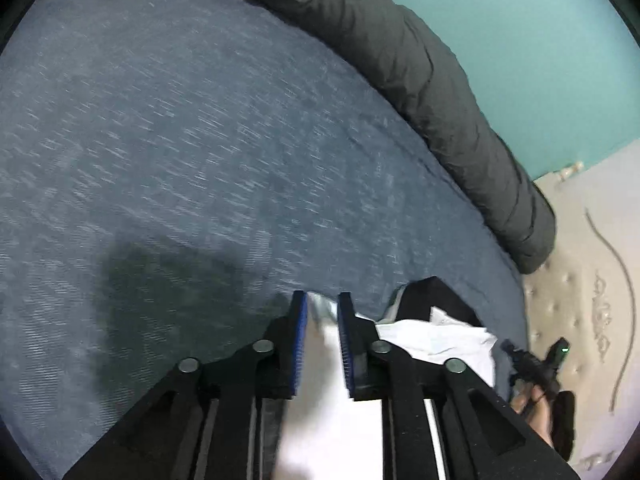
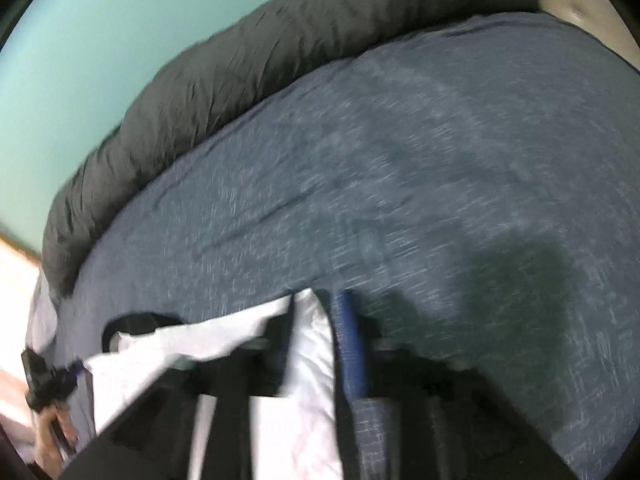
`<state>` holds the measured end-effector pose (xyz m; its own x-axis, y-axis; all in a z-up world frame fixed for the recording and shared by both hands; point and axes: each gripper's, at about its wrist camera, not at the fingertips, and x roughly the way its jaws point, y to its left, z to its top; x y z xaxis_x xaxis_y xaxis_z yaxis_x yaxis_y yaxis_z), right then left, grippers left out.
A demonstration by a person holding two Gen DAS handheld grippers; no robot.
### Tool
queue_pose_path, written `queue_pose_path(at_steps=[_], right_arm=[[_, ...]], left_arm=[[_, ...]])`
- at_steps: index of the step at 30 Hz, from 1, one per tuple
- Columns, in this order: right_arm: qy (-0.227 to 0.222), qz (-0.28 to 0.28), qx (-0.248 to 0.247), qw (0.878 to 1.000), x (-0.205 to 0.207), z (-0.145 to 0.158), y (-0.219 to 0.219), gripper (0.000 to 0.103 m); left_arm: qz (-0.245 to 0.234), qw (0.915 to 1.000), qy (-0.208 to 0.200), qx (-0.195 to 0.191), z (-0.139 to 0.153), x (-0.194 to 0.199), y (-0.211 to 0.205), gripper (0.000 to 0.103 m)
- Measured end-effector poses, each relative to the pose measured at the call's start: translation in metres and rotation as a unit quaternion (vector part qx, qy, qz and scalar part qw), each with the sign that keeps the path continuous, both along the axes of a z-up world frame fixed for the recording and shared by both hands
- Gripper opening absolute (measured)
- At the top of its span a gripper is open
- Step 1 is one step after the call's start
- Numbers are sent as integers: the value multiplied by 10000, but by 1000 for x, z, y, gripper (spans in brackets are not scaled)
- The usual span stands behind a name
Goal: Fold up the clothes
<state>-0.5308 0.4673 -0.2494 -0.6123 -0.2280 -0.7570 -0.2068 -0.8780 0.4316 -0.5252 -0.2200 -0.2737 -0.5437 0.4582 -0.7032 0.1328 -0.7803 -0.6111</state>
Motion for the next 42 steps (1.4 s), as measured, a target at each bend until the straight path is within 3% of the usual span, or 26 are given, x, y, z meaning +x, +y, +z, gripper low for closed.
queue_pose_path(at_steps=[2,7,9,14,15,21,28,36,37,39,41,42], right_arm=[[133,112,169,9997,13,9,-1,43],[-67,837,268,9961,67,15,-20,43],[-135,1126,261,9932,96,17,-28,43],[-419,1109,-55,9929,167,14,-25,46],[-484,1146,-61,9922,179,12,-26,51],[-874,1232,-150,9884,235,-6,-36,52],[-928,1167,-307,9883,254,-21,-42,57],[-926,1178,-337,9881,253,-33,-51,55],[-912,1180,-326,9883,253,-34,-51,52],[-909,1150,-398,9884,253,-36,-48,38],[-858,1118,-574,9884,255,-38,-45,30],[-825,1107,-704,9879,256,-38,-43,18]], left_arm=[[-147,9997,-23,-199,4,12,0,21],[-795,9949,-161,-606,5,70,8,26],[-963,9934,-286,-547,2,93,7,30],[-1047,9928,-496,-299,-4,160,-1,37],[-1049,9927,-535,-263,-5,170,-1,40],[-1027,9927,-625,-109,-14,215,4,45],[-951,9925,-740,221,-29,236,12,46],[-929,9933,-685,115,-36,232,21,45],[-959,9930,-685,67,-36,231,23,42],[-986,9927,-699,10,-37,229,25,17],[-1051,9919,-714,9,-40,227,30,9],[-1067,9918,-709,11,-40,226,33,7]])
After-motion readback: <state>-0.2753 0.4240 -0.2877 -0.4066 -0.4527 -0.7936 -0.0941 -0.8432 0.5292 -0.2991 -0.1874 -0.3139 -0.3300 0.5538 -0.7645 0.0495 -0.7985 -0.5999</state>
